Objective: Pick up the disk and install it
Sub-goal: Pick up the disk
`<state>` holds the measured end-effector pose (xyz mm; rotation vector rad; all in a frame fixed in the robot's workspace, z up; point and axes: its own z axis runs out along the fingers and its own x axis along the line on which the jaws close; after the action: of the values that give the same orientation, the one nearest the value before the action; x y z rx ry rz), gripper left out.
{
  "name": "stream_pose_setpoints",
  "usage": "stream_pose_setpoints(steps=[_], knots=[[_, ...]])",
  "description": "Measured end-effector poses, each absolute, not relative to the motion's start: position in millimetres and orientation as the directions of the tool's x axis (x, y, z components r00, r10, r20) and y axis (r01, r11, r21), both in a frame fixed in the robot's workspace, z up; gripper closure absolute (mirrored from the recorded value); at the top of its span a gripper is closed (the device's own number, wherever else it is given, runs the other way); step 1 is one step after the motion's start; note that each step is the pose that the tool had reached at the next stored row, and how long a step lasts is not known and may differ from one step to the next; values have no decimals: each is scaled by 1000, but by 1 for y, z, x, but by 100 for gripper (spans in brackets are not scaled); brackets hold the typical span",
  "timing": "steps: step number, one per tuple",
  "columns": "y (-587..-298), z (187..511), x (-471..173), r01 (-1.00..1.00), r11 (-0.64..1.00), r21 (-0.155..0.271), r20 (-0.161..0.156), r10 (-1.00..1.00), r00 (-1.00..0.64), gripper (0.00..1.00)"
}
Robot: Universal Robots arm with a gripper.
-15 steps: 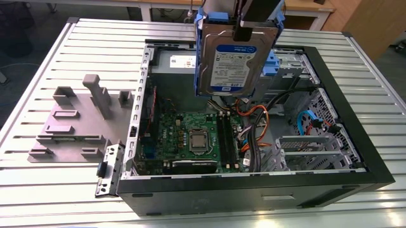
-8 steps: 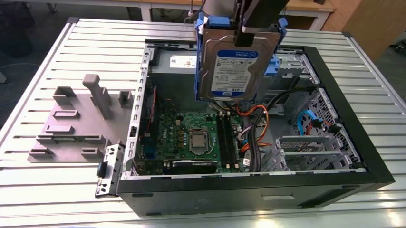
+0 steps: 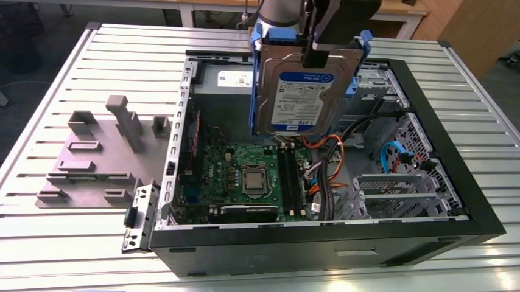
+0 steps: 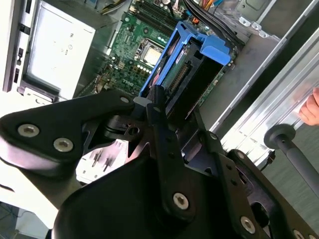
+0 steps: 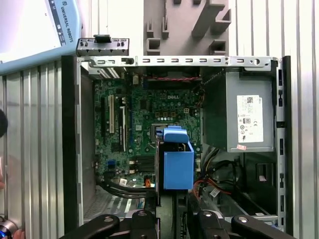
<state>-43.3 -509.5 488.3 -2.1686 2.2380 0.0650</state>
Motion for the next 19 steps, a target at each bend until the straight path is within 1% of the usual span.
stream_pose_setpoints(steps=[19], knots=[[-540, 488, -42, -999, 31, 13, -47, -998, -32, 65]])
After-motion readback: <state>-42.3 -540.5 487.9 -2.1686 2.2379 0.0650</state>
